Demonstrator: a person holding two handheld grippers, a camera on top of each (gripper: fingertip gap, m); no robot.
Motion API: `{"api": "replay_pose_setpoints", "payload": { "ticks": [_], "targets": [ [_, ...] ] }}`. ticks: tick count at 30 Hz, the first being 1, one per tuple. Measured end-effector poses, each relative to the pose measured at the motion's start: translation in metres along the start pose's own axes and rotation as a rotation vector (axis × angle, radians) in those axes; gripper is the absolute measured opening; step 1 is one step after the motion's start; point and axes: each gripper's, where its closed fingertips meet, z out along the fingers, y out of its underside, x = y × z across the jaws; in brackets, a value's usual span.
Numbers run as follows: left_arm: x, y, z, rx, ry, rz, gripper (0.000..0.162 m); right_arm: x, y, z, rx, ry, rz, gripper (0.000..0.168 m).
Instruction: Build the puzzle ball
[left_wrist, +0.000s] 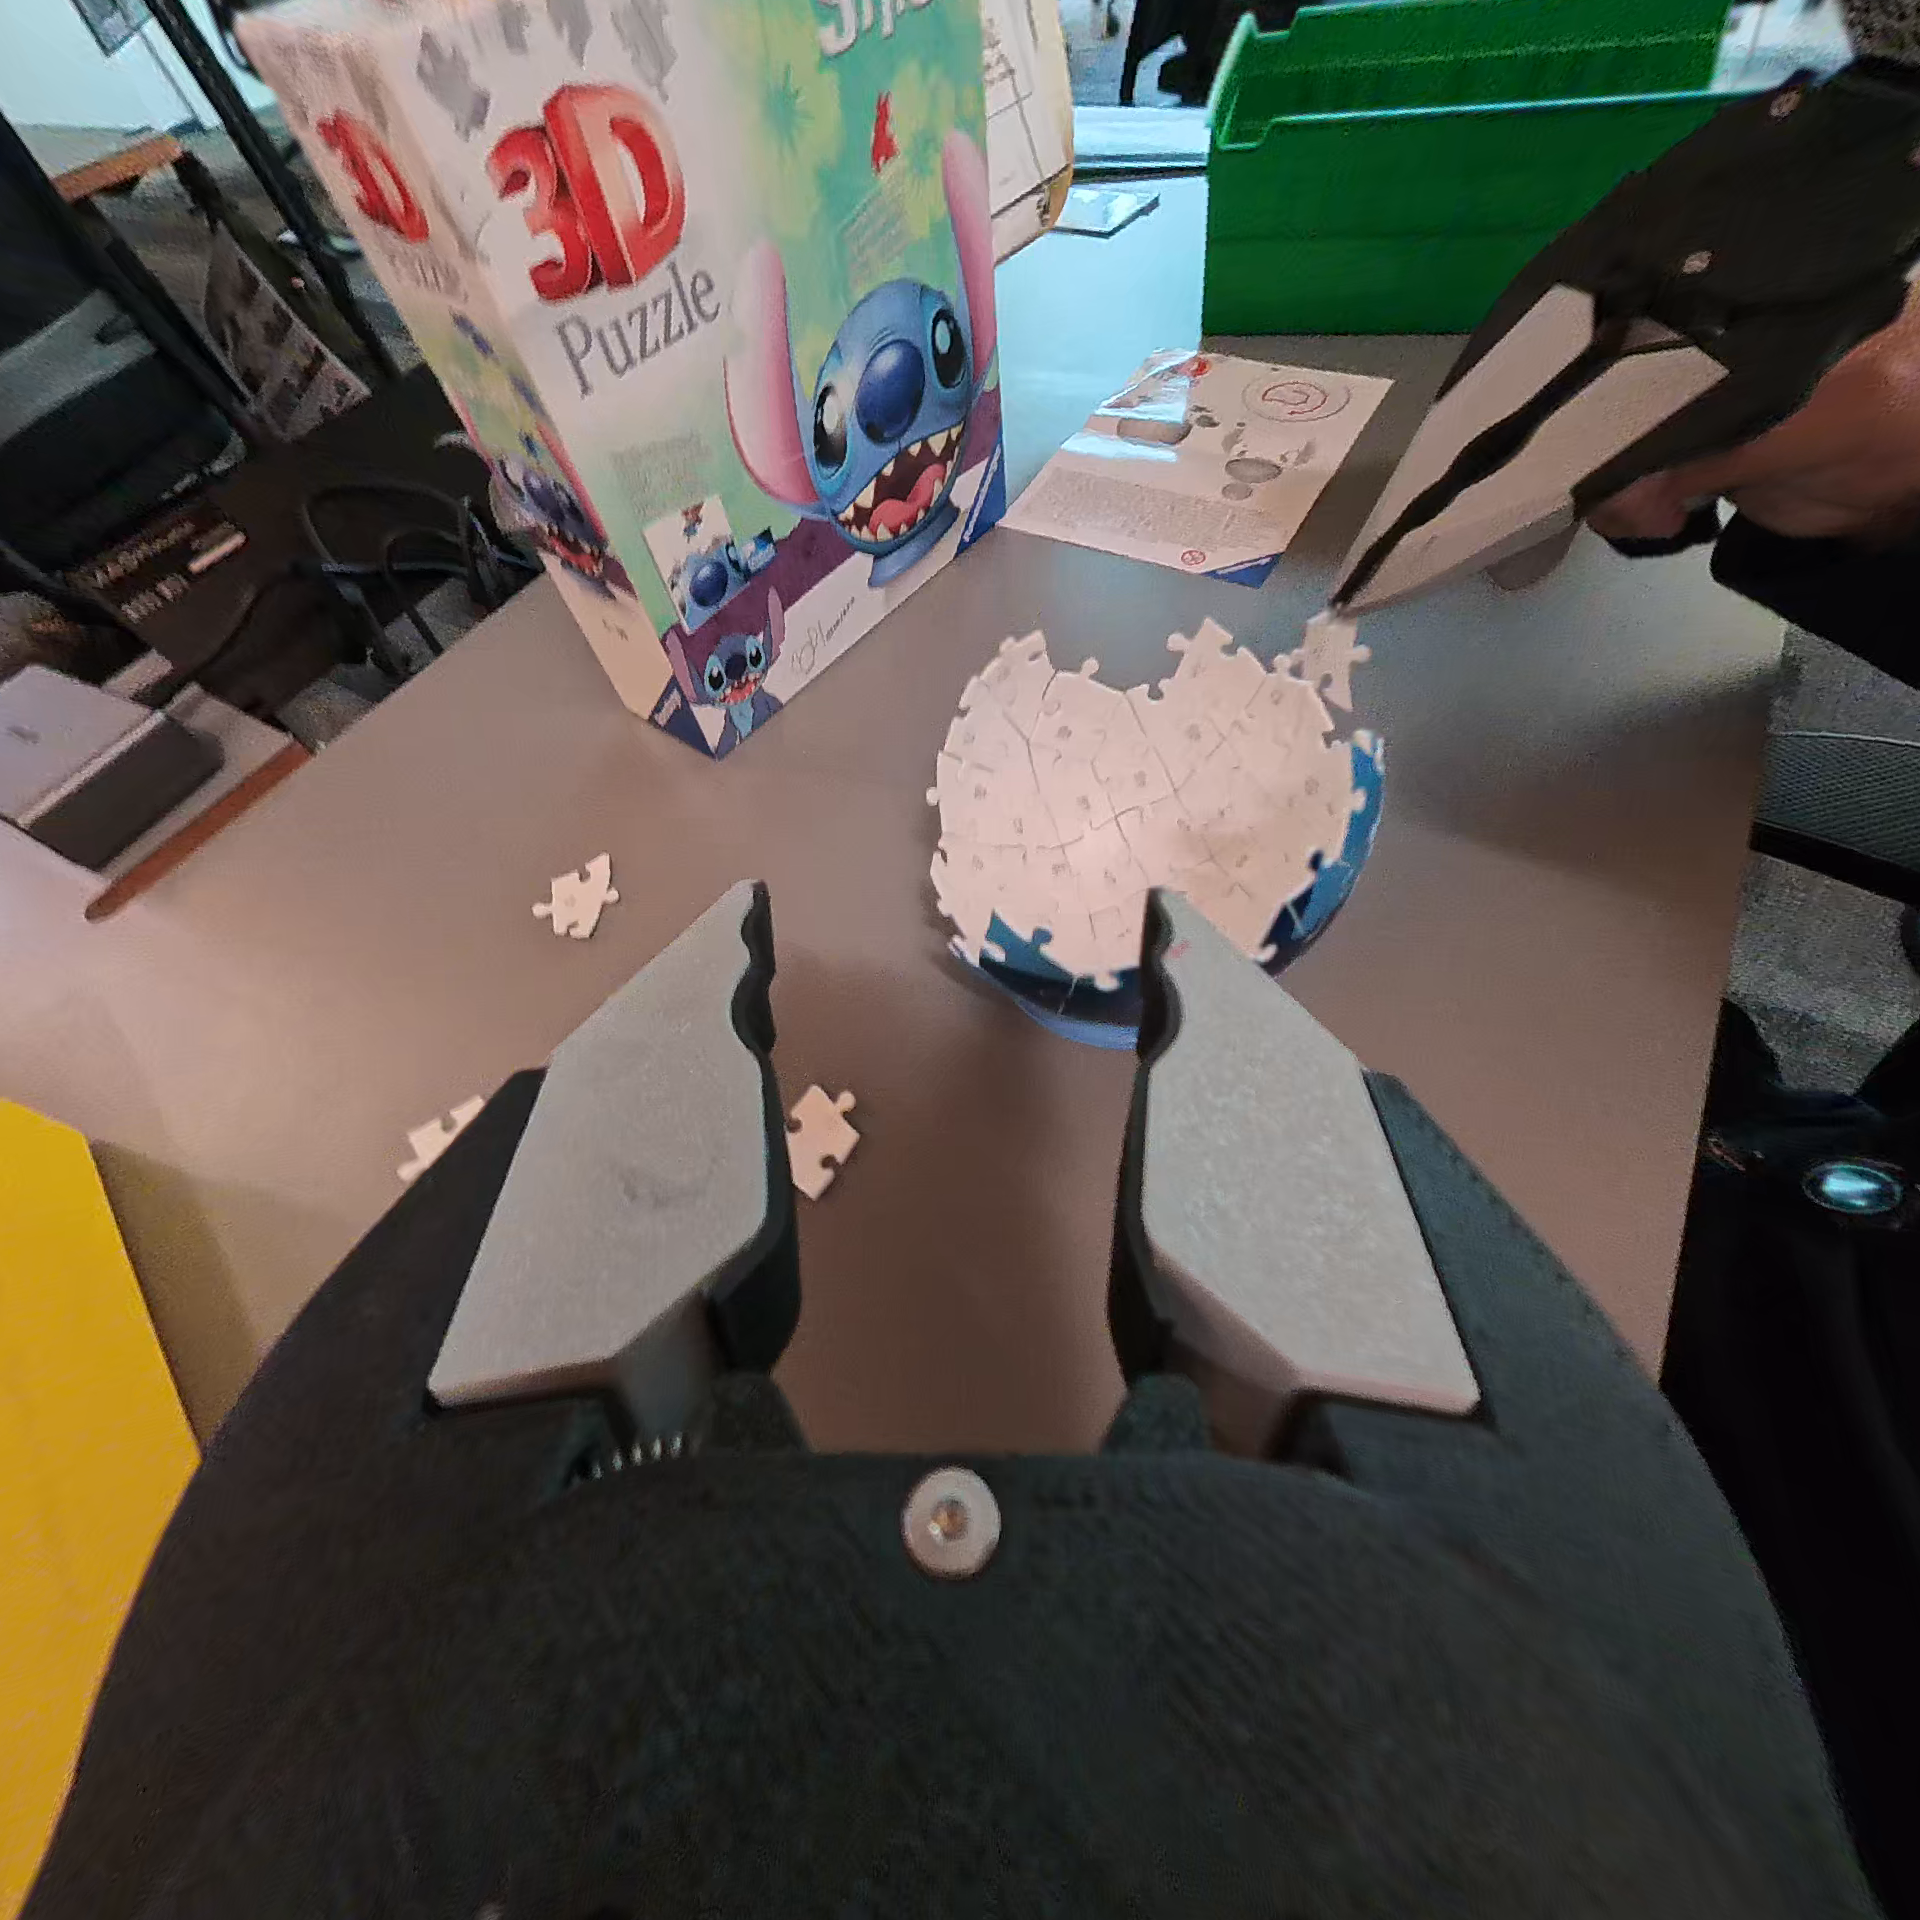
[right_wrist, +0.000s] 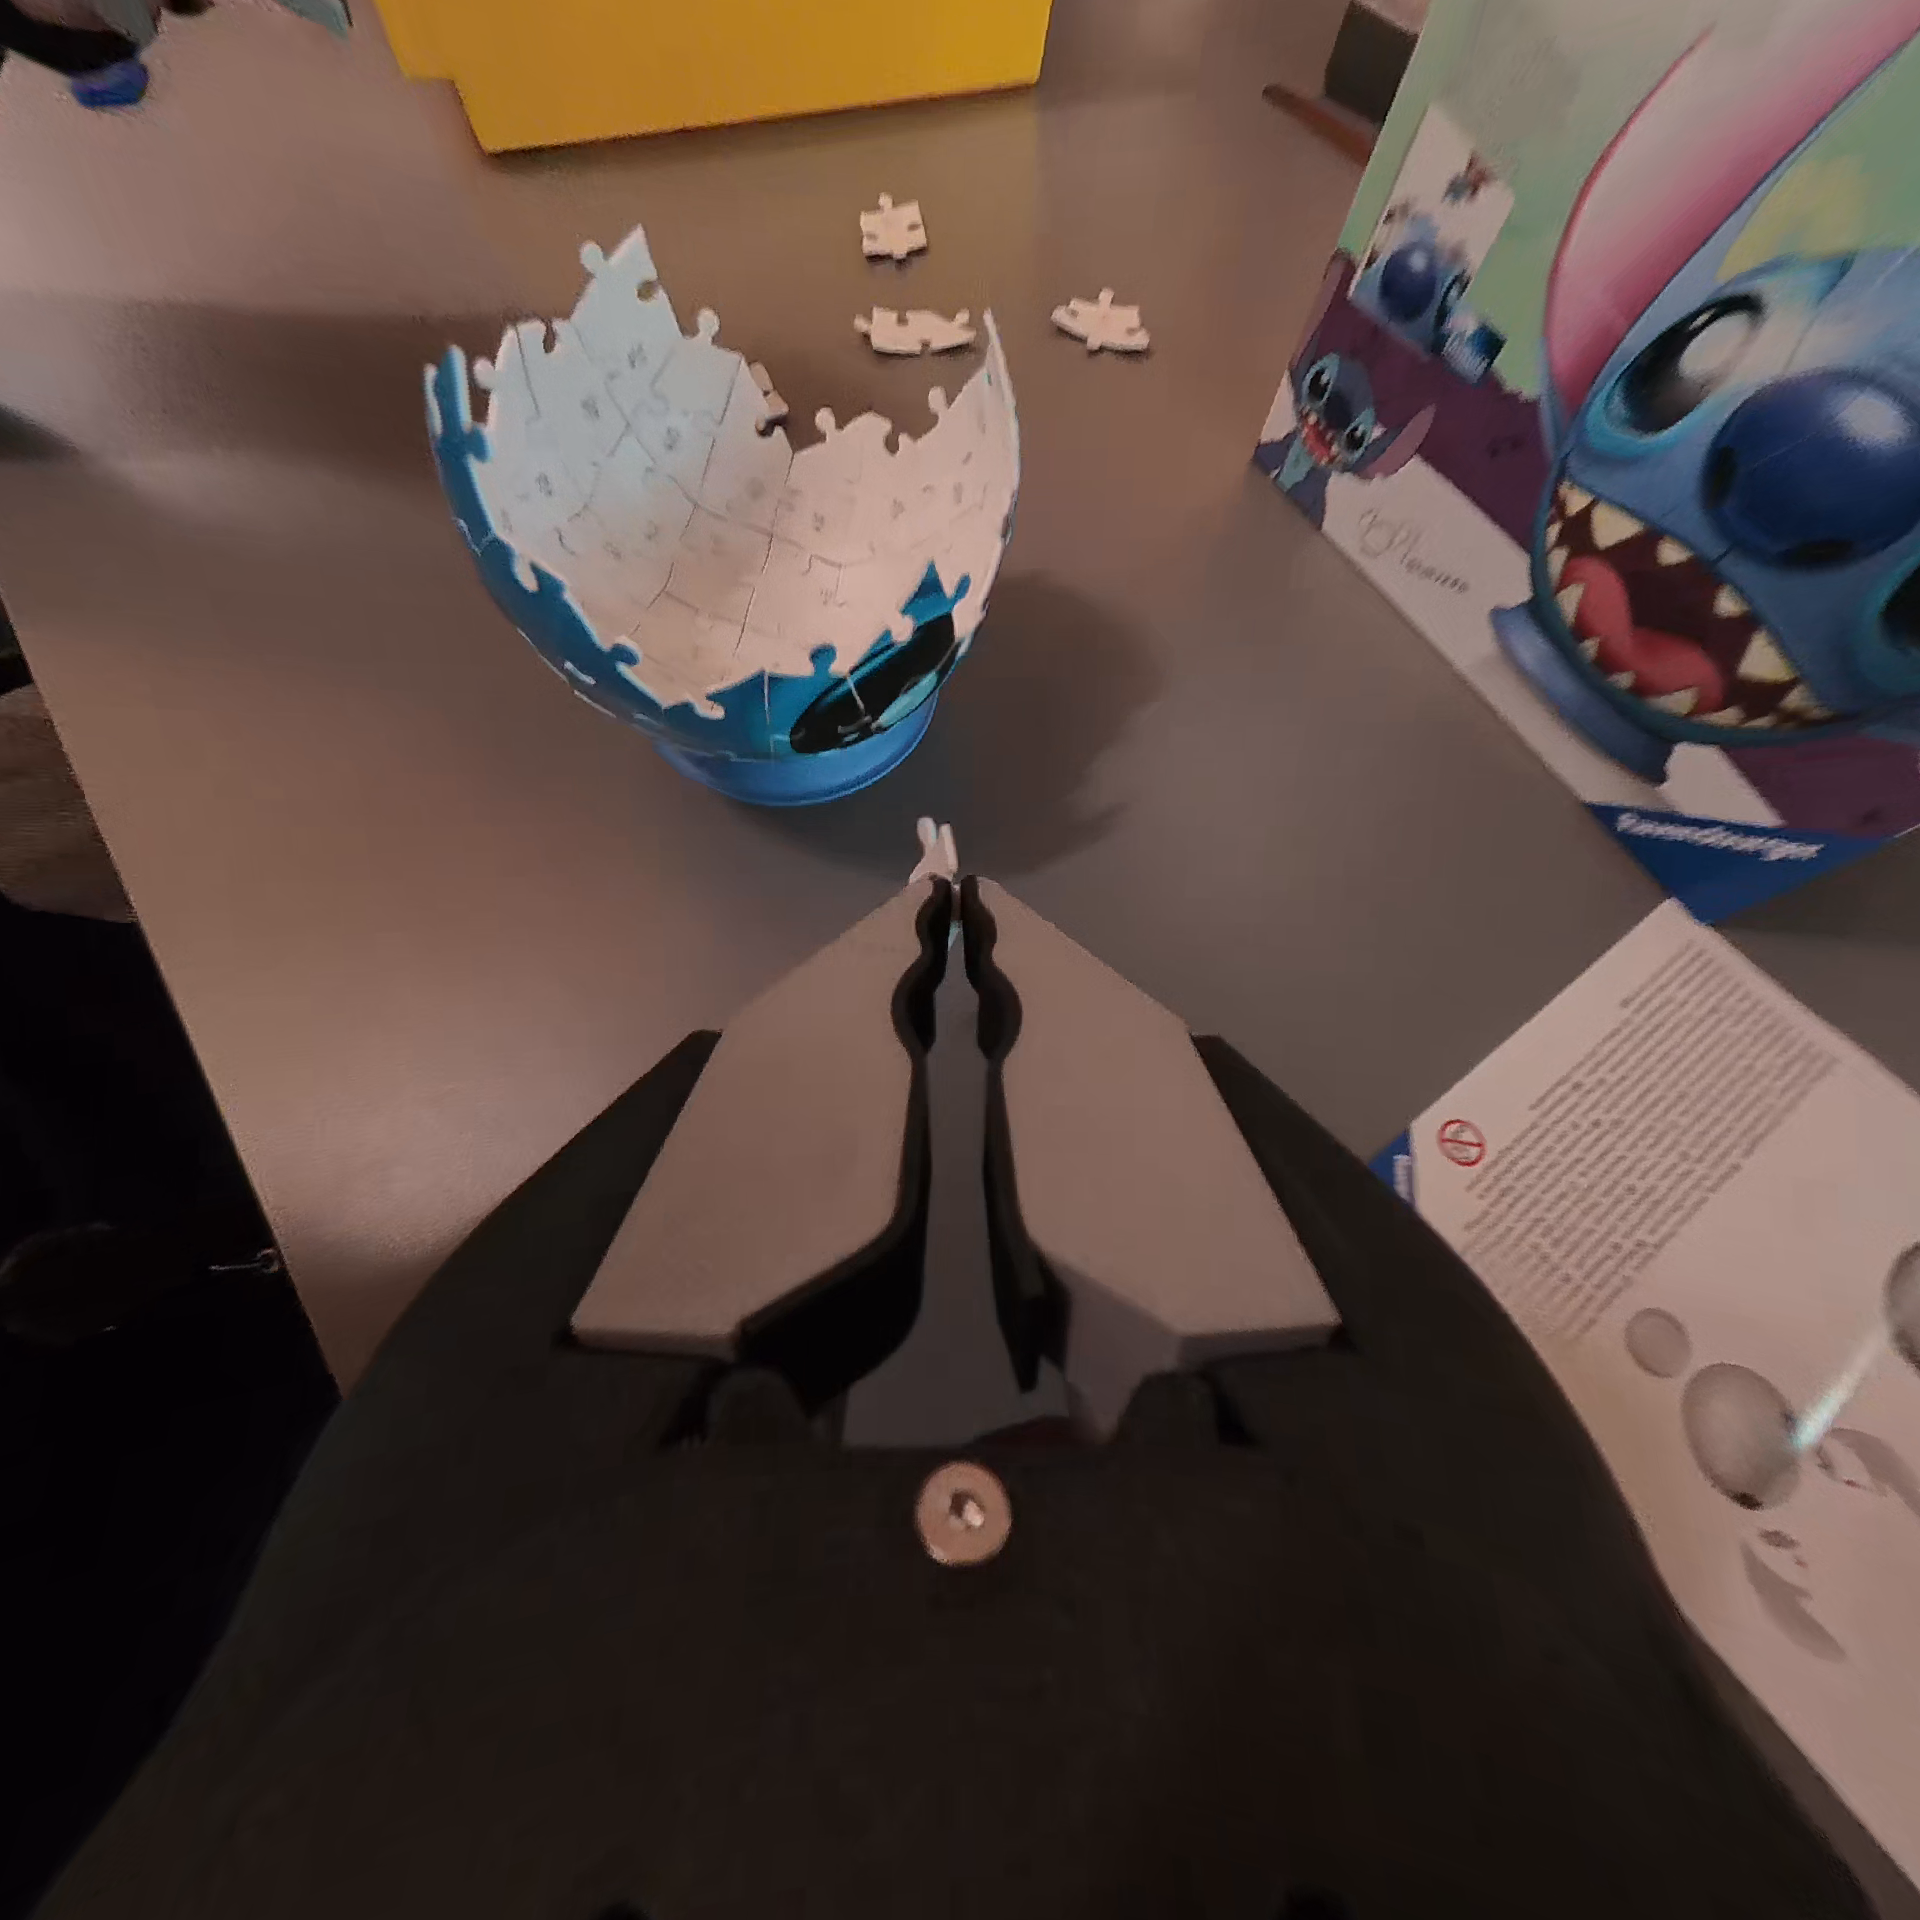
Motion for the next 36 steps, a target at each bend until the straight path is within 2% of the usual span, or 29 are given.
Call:
{"api": "replay_pose_setpoints", "payload": {
  "ticks": [4, 9, 18, 22, 36],
  "targets": [
    [-0.003, -0.024, 0.010, -0.033, 0.034, 0.099, 0.067, 0.011, -0.026, -0.013, -0.004, 0.070, -0.093, 0.000],
    [-0.009, -0.040, 0.050, -0.135, 0.100, 0.191, 0.065, 0.016, -0.063, -0.014, -0.065, 0.091, -0.209, 0.000],
    [-0.013, -0.018, 0.112, -0.303, 0.318, 0.153, 0.066, 0.015, -0.077, 0.023, -0.176, 0.031, -0.293, 0.000],
    [-0.005, -0.008, 0.118, -0.339, 0.408, 0.139, 0.066, 0.013, -0.083, 0.032, -0.176, 0.025, -0.292, 0.000],
    [0.013, 0.000, 0.128, -0.378, 0.541, 0.259, 0.064, 0.013, -0.083, 0.050, -0.235, 0.044, -0.177, 0.000]
  ]
}}
